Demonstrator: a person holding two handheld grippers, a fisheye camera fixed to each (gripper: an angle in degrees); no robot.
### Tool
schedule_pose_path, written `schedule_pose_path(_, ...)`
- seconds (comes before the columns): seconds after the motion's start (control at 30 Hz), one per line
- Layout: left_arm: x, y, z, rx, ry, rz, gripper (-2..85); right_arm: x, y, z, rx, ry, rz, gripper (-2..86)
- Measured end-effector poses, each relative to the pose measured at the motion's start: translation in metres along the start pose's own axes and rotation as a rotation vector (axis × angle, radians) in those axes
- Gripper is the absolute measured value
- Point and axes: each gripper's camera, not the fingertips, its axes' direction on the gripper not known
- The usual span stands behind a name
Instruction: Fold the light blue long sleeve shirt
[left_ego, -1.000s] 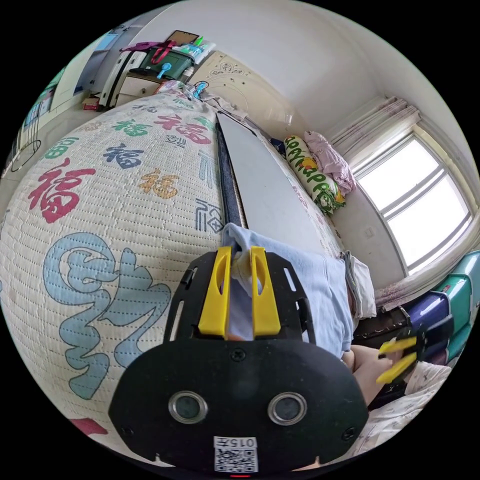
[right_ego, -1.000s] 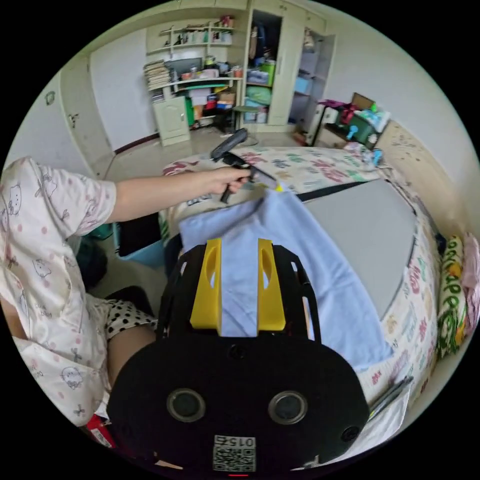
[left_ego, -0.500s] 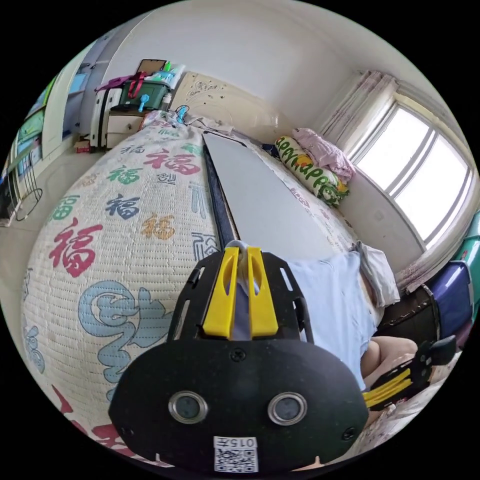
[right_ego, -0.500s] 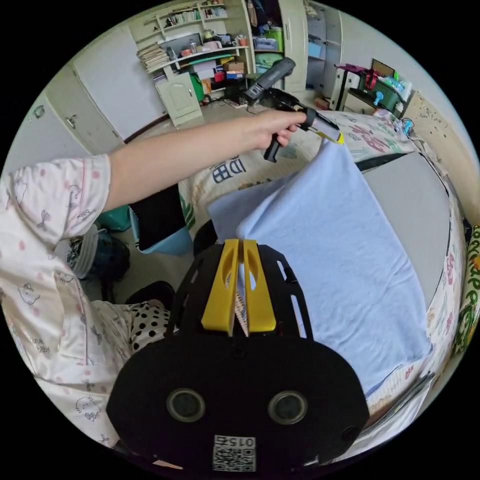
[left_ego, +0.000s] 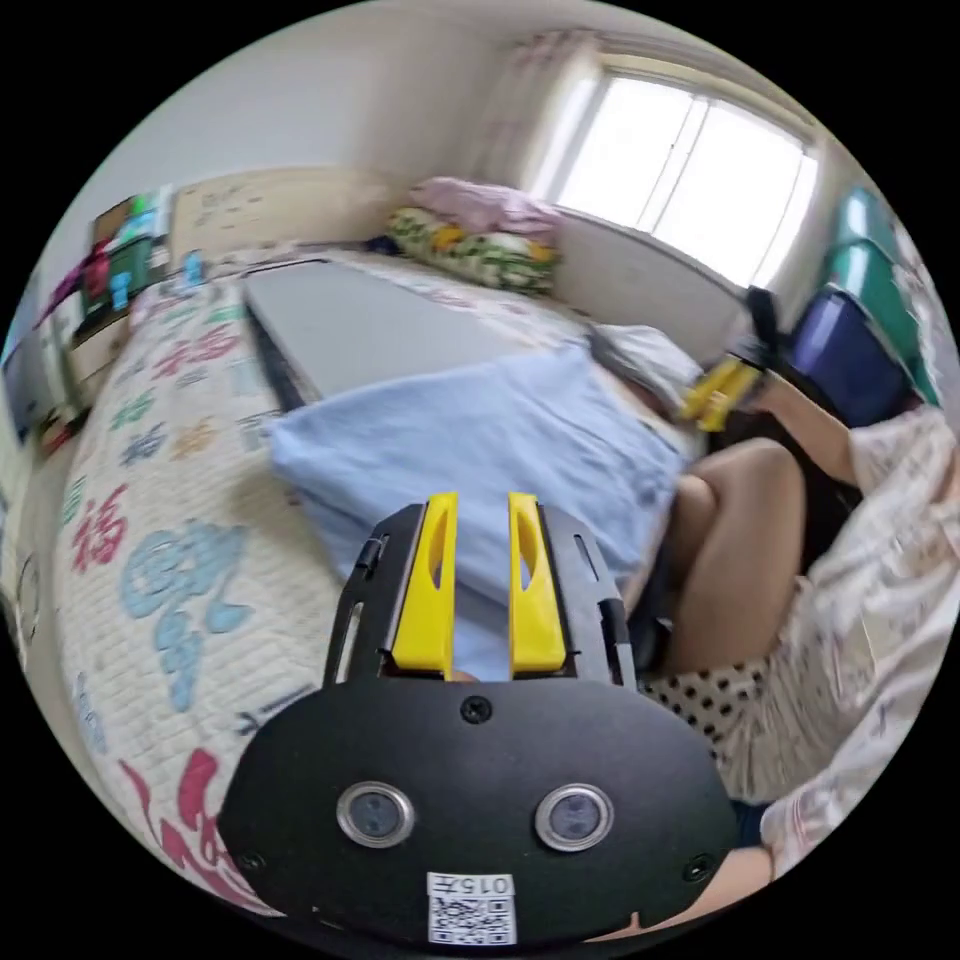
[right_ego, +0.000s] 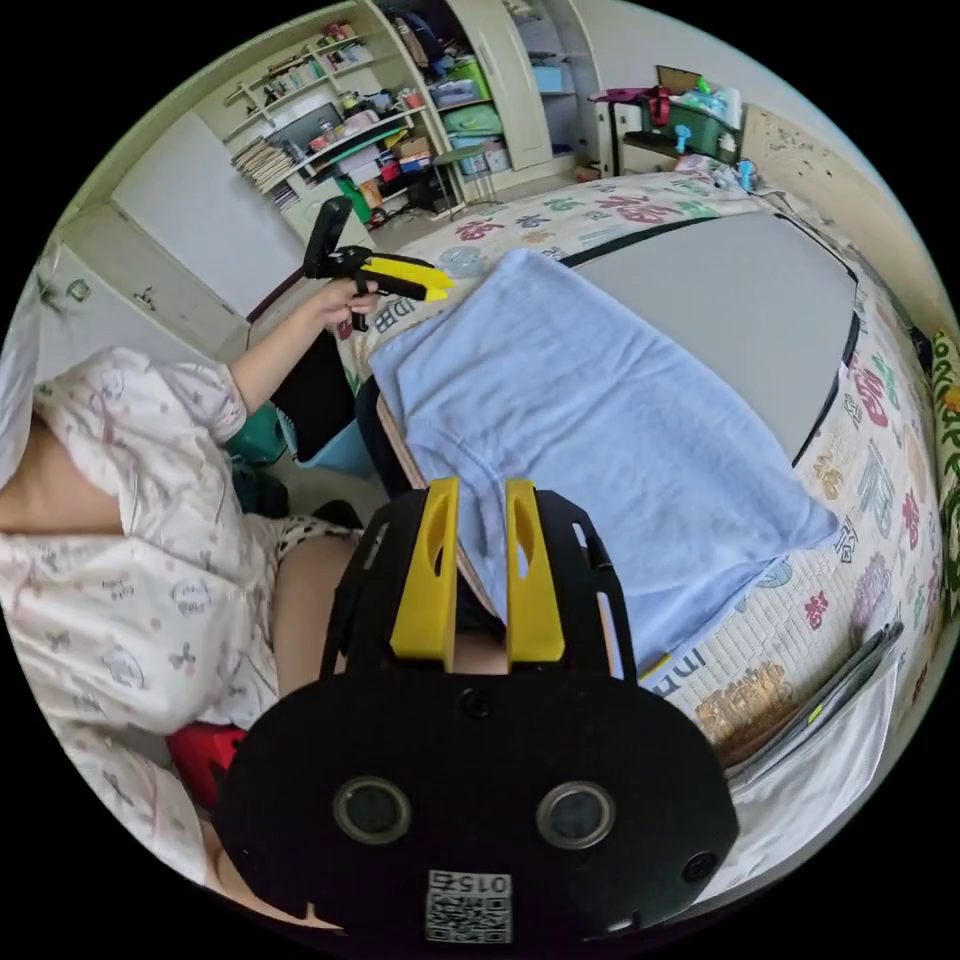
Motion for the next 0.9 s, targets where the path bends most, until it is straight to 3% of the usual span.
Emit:
schedule_pose_path(0.1, 0.051, 0.038, 0.049, -0.063, 0.121, 0.134, 10.4, -0.019, 0.024, 0.023, -0.113, 0.113, -0.149, 10.6)
schedule_pose_path(0.2, 0.076, 0.061, 0.097, -0.206, 0.028, 0.241, 11.1, -0.027, 0.020, 0.041, -0.159, 0.159, -0.214, 11.4)
schedule_pose_path(0.33, 0.075, 0.086, 0.123, -0.267, -0.084, 0.298, 9.6, -0.046, 0.000, 0.052, -0.247, 0.335, -0.331, 11.1)
schedule_pose_path(0.43, 0.076, 0.104, 0.137, -0.294, -0.099, 0.334, 5.2, -0.057, -0.021, 0.025, -0.227, 0.434, -0.322, 6.2)
schedule_pose_path(0.6, 0.076, 0.133, 0.120, -0.240, -0.067, 0.364, 2.4, -0.077, -0.063, -0.076, -0.139, 0.315, -0.243, 4.1)
schedule_pose_path(0.77, 0.054, 0.177, 0.185, -0.396, -0.124, 0.309, 3.8, -0.075, -0.129, -0.134, -0.181, 0.212, -0.193, 4.0)
schedule_pose_path(0.9, 0.049, 0.187, 0.197, -0.413, -0.115, 0.288, 6.8, -0.048, -0.174, -0.197, -0.161, 0.047, -0.126, 6.5)
